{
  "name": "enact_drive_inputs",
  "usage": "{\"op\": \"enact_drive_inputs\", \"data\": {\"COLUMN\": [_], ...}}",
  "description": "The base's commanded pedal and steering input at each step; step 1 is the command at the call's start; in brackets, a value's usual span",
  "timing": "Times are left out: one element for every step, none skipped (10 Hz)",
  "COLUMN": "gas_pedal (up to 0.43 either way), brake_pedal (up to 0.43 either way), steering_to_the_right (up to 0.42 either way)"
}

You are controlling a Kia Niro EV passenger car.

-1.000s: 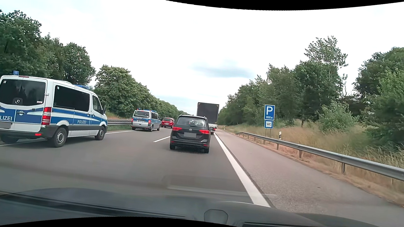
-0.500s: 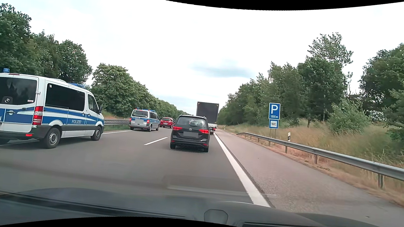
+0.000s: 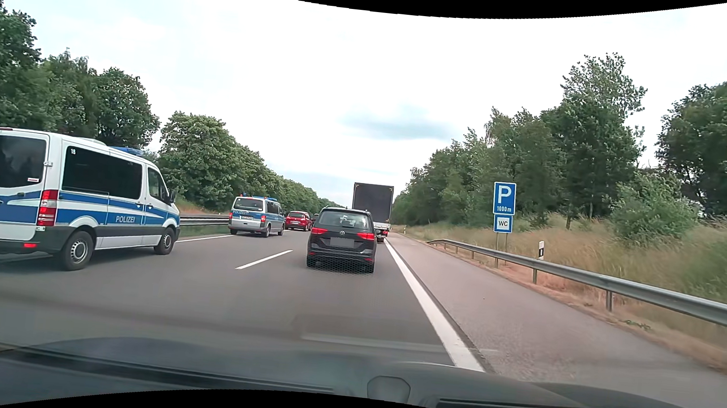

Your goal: Follow the waypoints while adhering to traffic rules and regulations

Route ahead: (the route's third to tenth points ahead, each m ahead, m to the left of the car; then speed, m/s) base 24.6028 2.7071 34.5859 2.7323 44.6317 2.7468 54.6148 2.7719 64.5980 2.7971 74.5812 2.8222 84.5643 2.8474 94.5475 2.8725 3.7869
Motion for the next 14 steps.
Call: {"op": "enact_drive_inputs", "data": {"gas_pedal": [0.087,0.087,0.087,0.087,0.087,0.087,0.087,0.079,0.079,0.079,0.067,0.059,0.047,0.047], "brake_pedal": [0.0,0.0,0.0,0.0,0.0,0.0,0.0,0.0,0.0,0.0,0.0,0.0,0.0,0.0], "steering_to_the_right": [0.0,0.0,0.0,0.0,0.0,0.0,0.0,0.0,0.0,0.0,0.0,0.0,0.0,0.0]}}
